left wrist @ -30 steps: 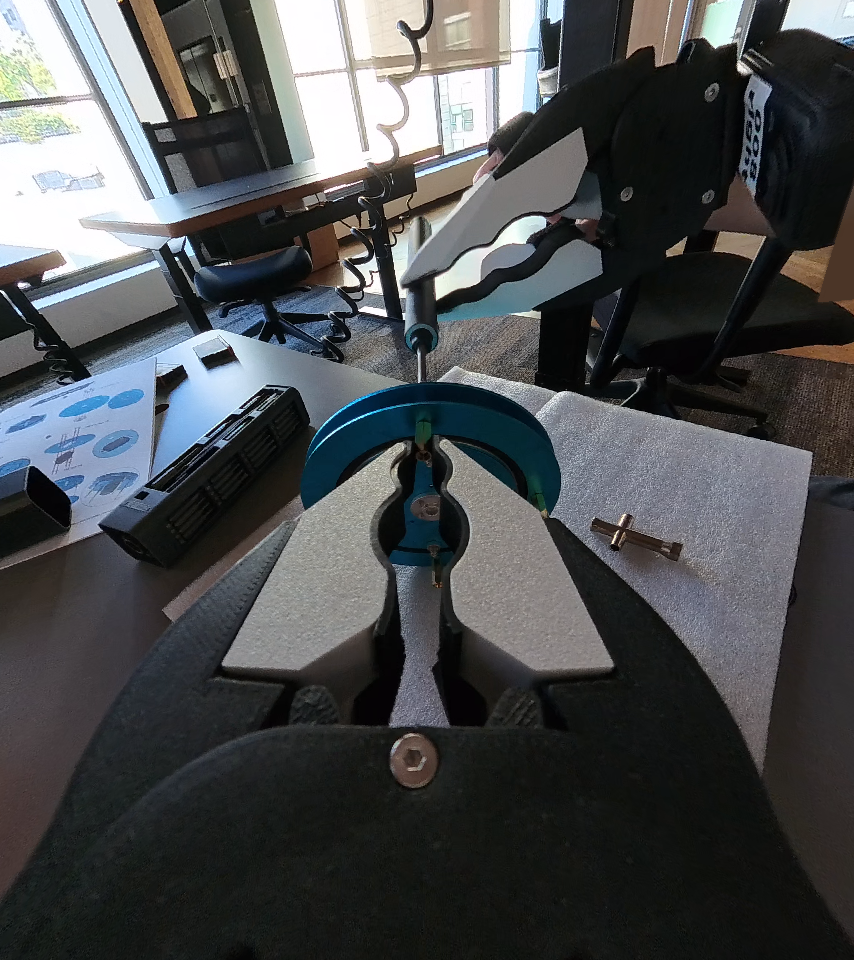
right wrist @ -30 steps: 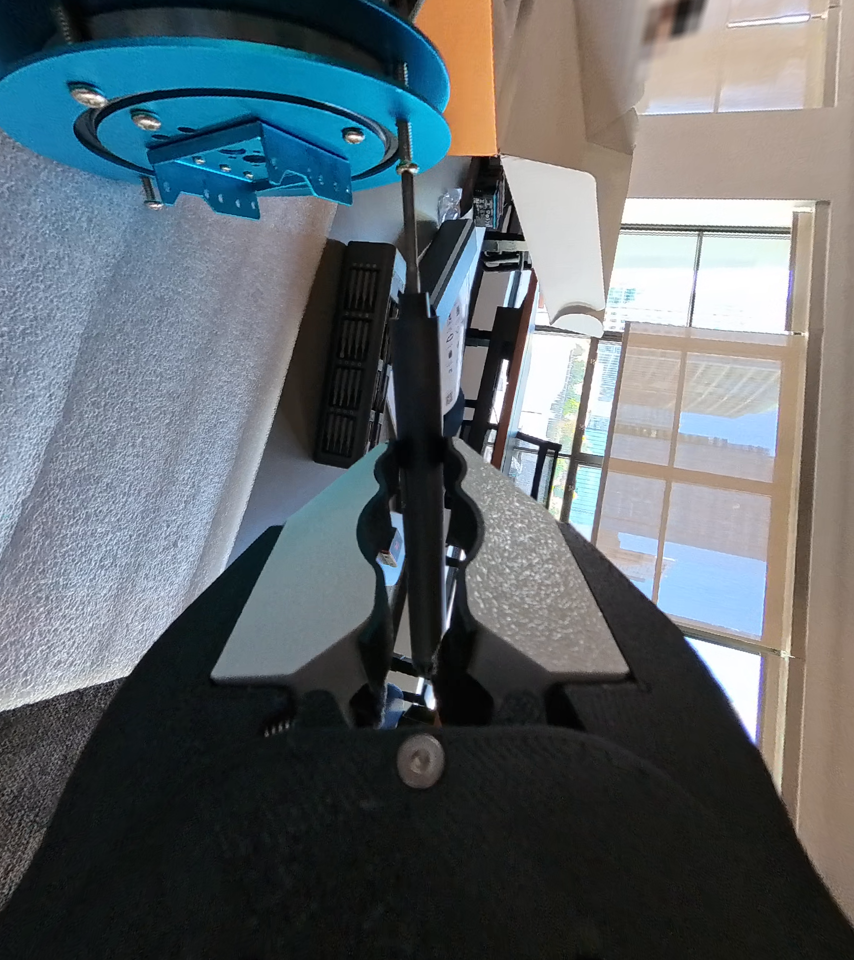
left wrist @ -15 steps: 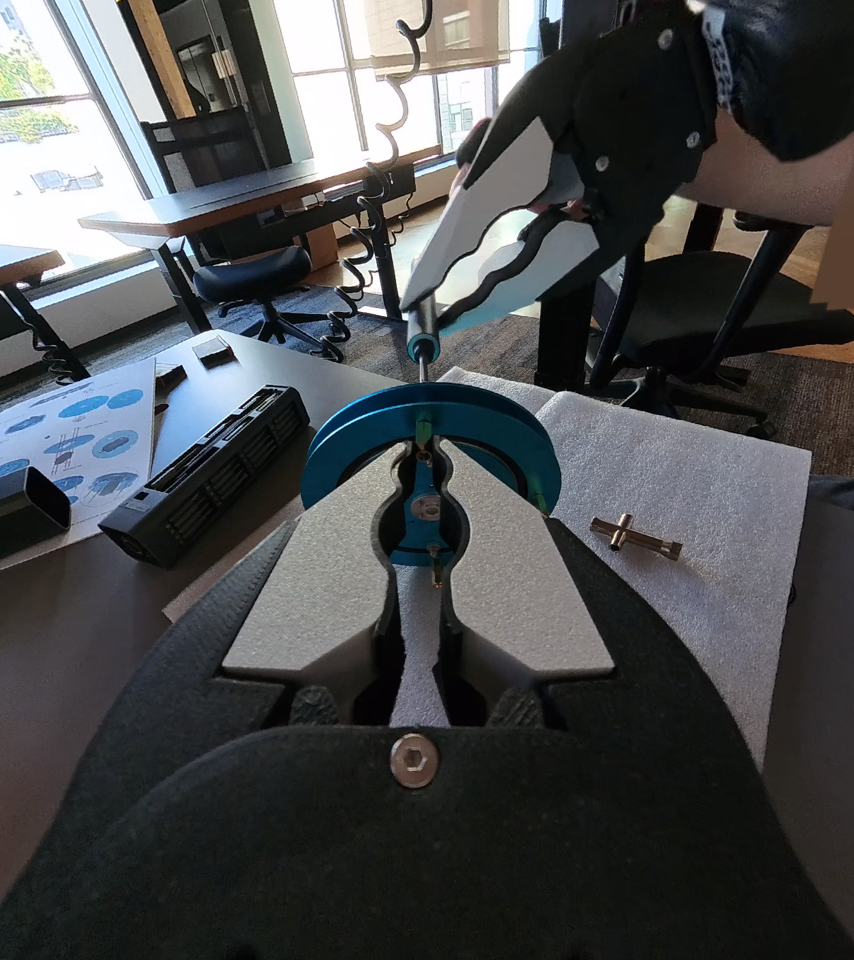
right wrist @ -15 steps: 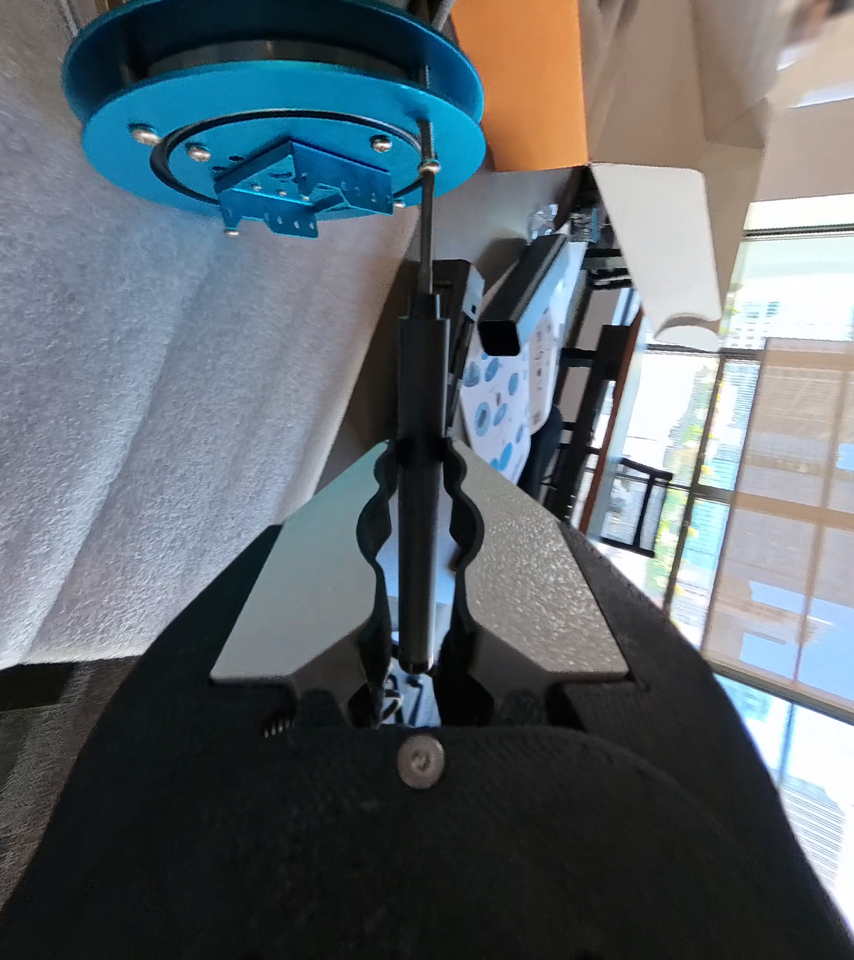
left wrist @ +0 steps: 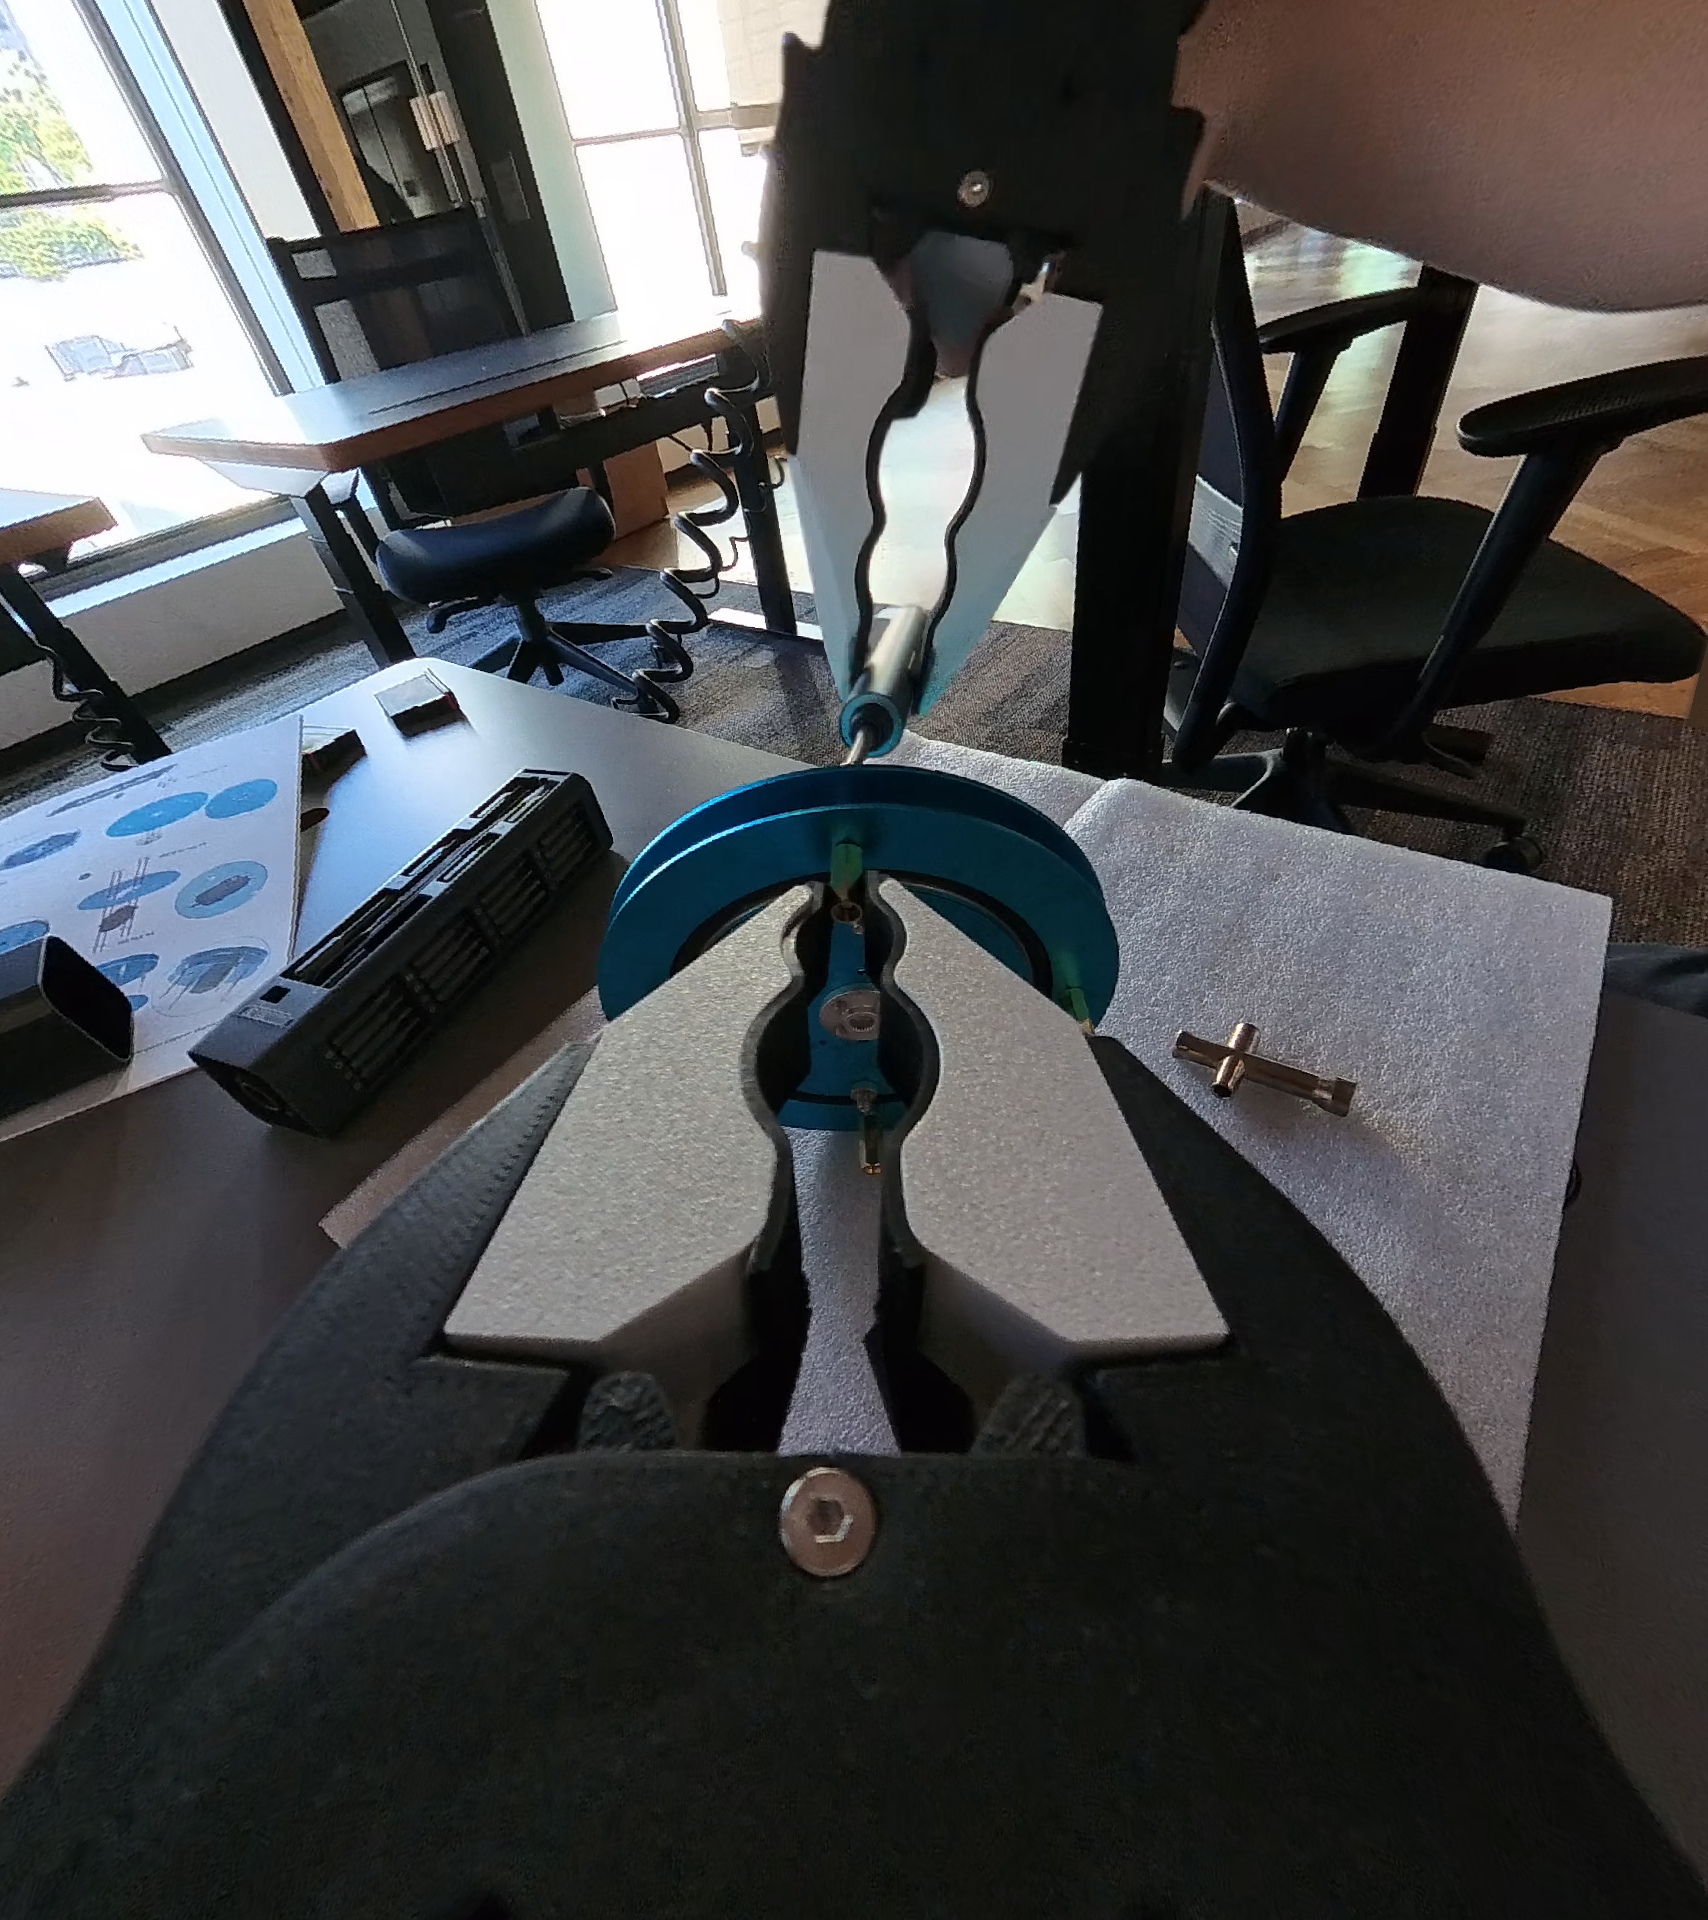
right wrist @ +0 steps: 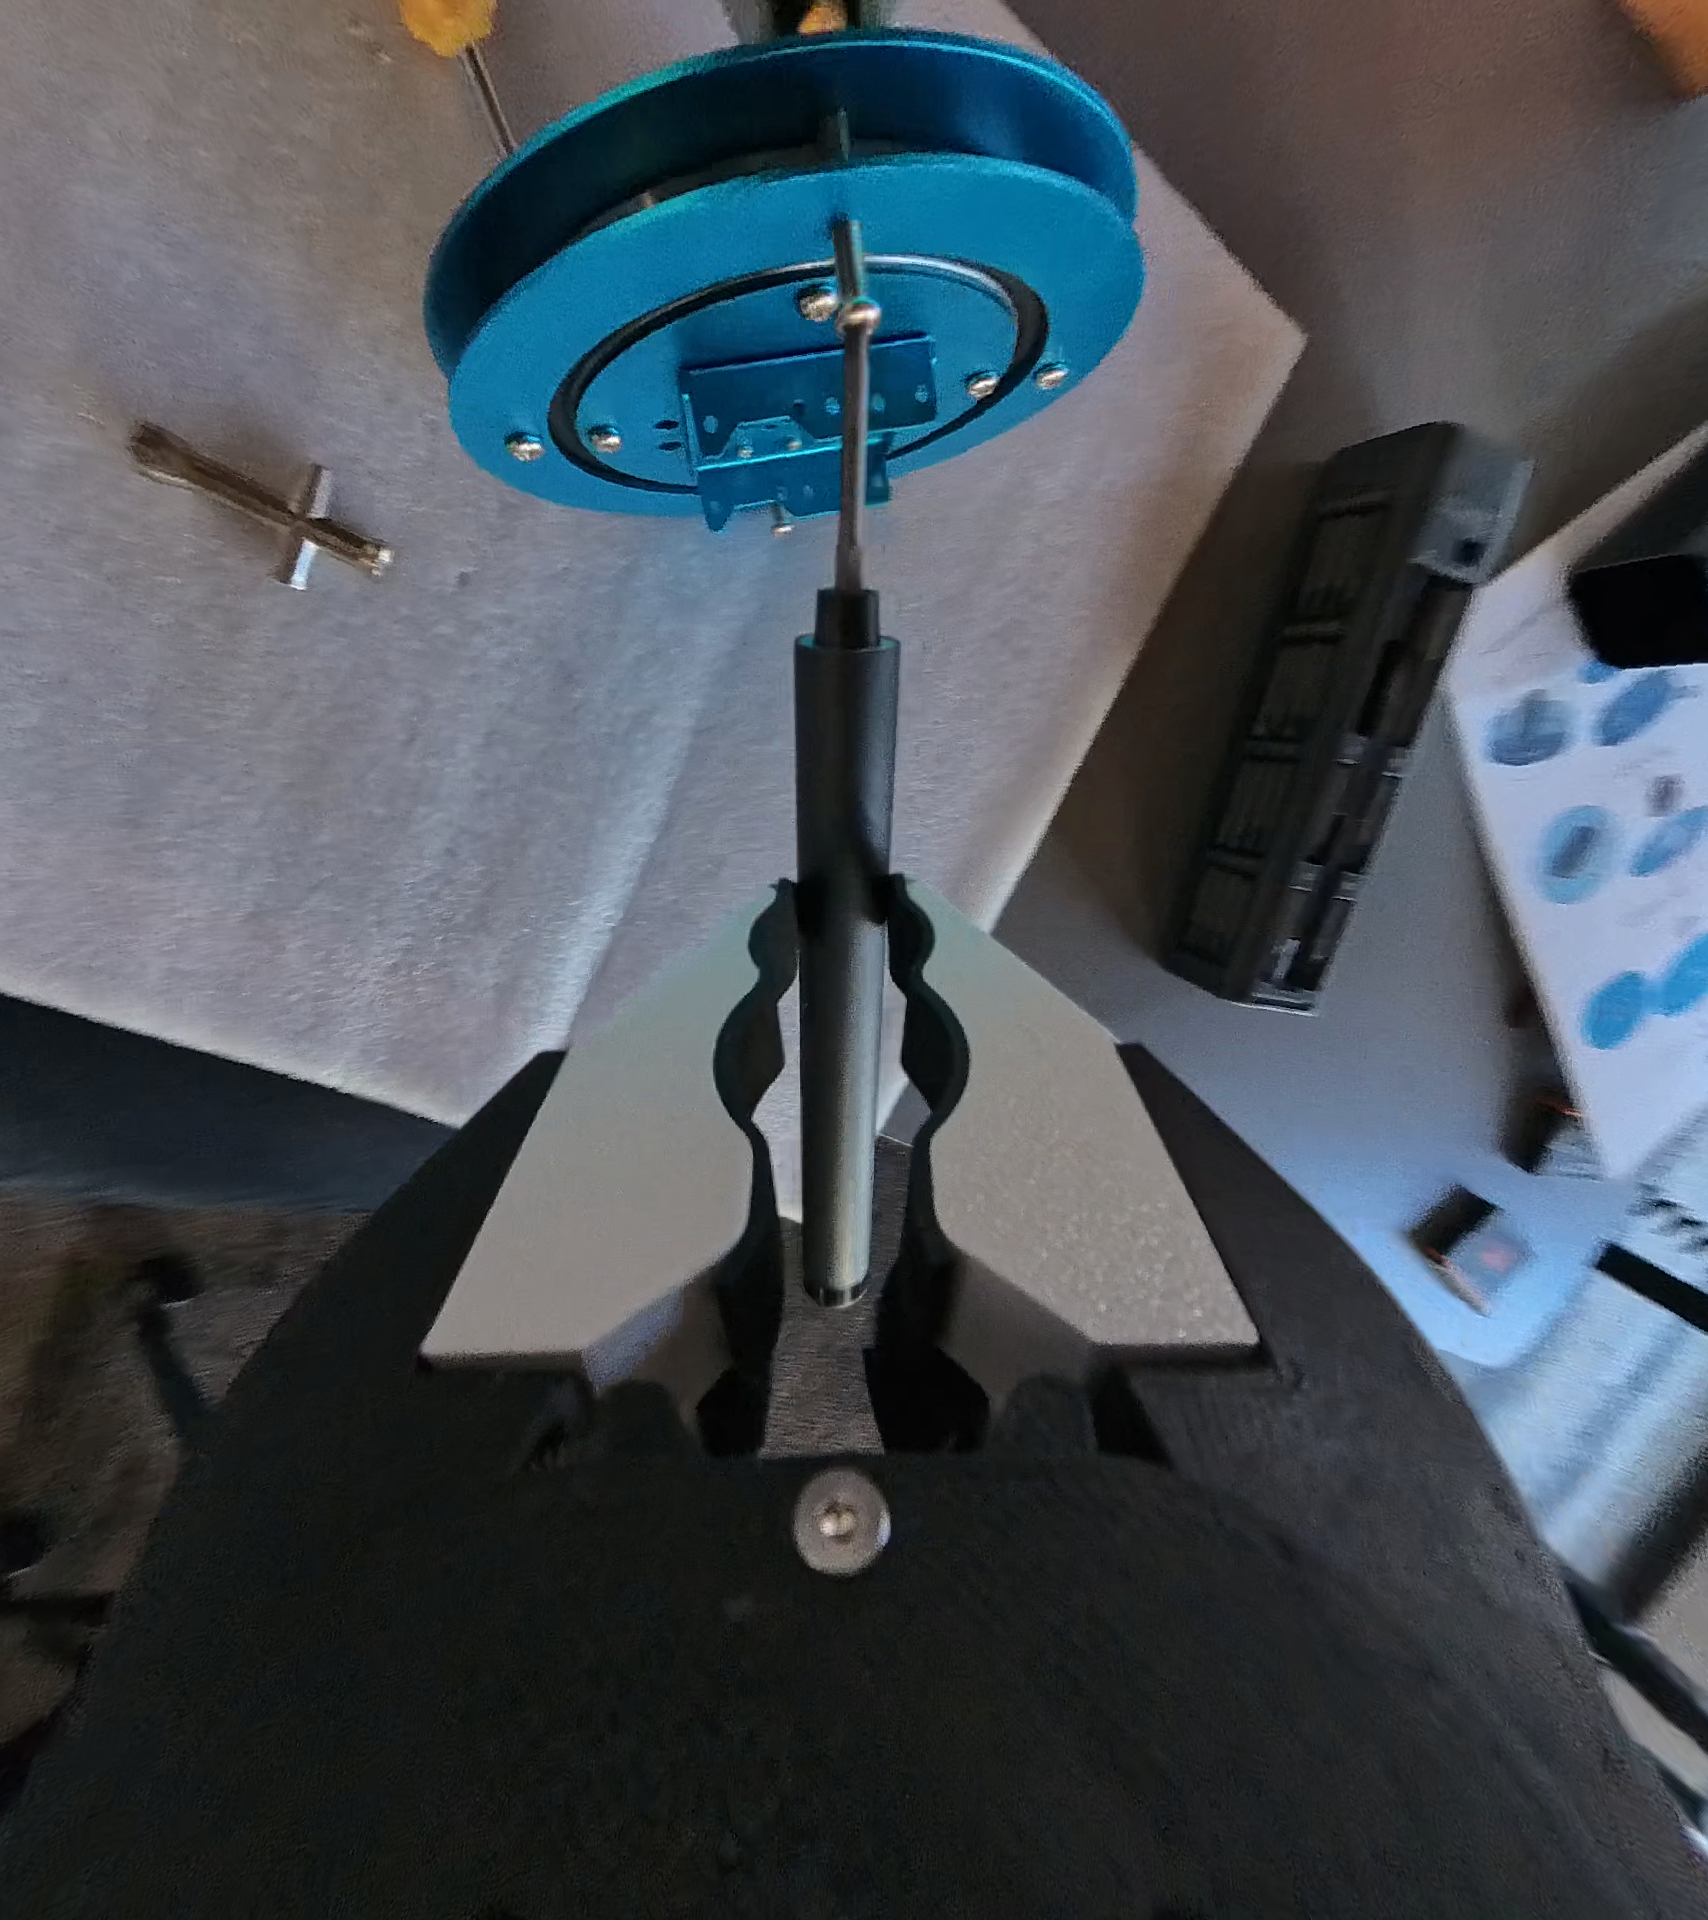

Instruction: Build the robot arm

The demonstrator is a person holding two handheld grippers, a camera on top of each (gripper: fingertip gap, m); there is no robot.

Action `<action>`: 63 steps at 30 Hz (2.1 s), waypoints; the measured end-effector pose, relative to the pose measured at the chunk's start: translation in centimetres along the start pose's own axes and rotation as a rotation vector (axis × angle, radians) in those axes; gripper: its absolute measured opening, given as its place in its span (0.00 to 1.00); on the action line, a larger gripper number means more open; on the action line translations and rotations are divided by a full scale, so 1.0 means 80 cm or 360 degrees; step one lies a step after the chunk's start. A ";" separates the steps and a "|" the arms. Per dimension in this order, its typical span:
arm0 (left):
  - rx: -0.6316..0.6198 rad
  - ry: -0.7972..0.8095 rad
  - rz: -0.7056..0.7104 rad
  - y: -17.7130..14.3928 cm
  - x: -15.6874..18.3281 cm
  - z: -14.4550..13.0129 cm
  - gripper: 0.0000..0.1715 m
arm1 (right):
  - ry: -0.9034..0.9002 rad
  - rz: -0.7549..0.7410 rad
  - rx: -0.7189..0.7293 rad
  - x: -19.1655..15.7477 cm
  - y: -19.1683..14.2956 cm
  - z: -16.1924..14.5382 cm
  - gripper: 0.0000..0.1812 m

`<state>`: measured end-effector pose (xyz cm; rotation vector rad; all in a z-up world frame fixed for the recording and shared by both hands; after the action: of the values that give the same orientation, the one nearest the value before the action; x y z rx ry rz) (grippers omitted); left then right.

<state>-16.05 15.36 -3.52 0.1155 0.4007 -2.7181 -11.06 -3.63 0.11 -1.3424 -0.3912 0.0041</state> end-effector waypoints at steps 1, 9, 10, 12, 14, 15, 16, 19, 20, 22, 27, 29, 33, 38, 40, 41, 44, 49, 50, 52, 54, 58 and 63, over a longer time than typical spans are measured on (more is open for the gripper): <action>-0.0001 0.0001 0.0000 0.000 0.000 0.000 0.02 | 0.0036 0.0072 0.0008 0.003 0.002 0.000 0.09; -0.0005 0.0003 -0.0011 0.001 -0.001 0.001 0.02 | 0.0126 0.0423 0.0117 0.014 0.026 -0.005 0.08; -0.0007 0.0004 -0.0017 0.002 -0.001 0.001 0.02 | 0.0123 0.0440 0.0130 0.014 0.028 -0.005 0.08; -0.0013 0.0006 -0.0032 0.003 -0.002 0.002 0.02 | 0.0111 0.0471 0.0155 0.013 0.034 -0.005 0.08; -0.0020 0.0010 -0.0050 0.004 -0.003 0.004 0.02 | 0.0106 0.0485 0.0177 0.012 0.039 -0.007 0.08; -0.0026 0.0011 -0.0055 0.004 -0.003 0.004 0.02 | 0.0111 0.0488 0.0201 0.012 0.038 -0.007 0.08; -0.0030 0.0010 -0.0055 0.004 -0.005 0.004 0.02 | 0.0113 0.0490 0.0220 0.013 0.038 -0.009 0.08; -0.0035 0.0007 -0.0062 0.005 -0.006 0.005 0.02 | 0.0114 0.0484 0.0260 0.013 0.039 -0.012 0.08; -0.0036 0.0010 -0.0060 0.006 -0.006 0.005 0.02 | 0.0109 0.0475 0.0270 0.012 0.039 -0.012 0.09; -0.0032 0.0003 -0.0060 0.006 -0.006 0.004 0.02 | 0.0096 0.0449 0.0306 0.011 0.036 -0.011 0.10; -0.0028 0.0002 -0.0055 0.006 -0.006 0.004 0.02 | 0.0119 0.0442 0.0371 0.009 0.034 -0.015 0.13; -0.0028 0.0003 -0.0055 0.006 -0.006 0.004 0.02 | 0.0145 0.0469 0.0373 0.008 0.036 -0.018 0.14; -0.0026 0.0002 -0.0055 0.006 -0.006 0.004 0.02 | 0.0187 0.0524 0.0410 0.009 0.038 -0.020 0.14; -0.0026 0.0006 -0.0053 0.006 -0.005 0.004 0.02 | 0.0268 0.0690 0.0466 0.019 0.042 -0.024 0.12; -0.0026 0.0008 -0.0050 0.006 -0.005 0.004 0.02 | 0.0297 0.0755 0.0486 0.024 0.045 -0.026 0.09; -0.0026 0.0009 -0.0051 0.006 -0.005 0.004 0.02 | 0.0306 0.0793 0.0497 0.025 0.046 -0.027 0.09; -0.0024 0.0004 -0.0051 0.006 -0.006 0.004 0.02 | 0.0333 0.0882 0.0533 0.029 0.050 -0.029 0.09; -0.0024 0.0008 -0.0052 0.007 -0.005 0.004 0.02 | 0.0378 0.1010 0.0618 0.030 0.057 -0.036 0.10; -0.0025 0.0010 -0.0051 0.007 -0.005 0.004 0.02 | 0.0390 0.1039 0.0636 0.030 0.058 -0.037 0.11; -0.0025 0.0012 -0.0049 0.007 -0.005 0.005 0.02 | 0.0401 0.1075 0.0663 0.030 0.060 -0.040 0.11; -0.0025 0.0013 -0.0050 0.007 -0.005 0.005 0.02 | 0.0403 0.1083 0.0692 0.031 0.062 -0.041 0.10; -0.0022 0.0012 -0.0060 0.007 -0.004 0.005 0.02 | 0.0447 0.1166 0.0749 0.032 0.065 -0.044 0.09; -0.0022 0.0010 -0.0053 0.007 -0.005 0.005 0.02 | 0.0520 0.1279 0.0811 0.033 0.072 -0.047 0.09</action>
<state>-15.51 14.91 -3.24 0.1148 0.4270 -2.7478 -6.27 -5.21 -5.24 -0.8938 0.4222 0.5136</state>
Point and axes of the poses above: each gripper's, where its closed fingertips meet, y out along the fingers, z out of its top, x = y × z across the jaws, the point moved 8 cm from there along -y, back along the fingers, and after that the axes turned 5 degrees about -x, right-handed, at the moved point
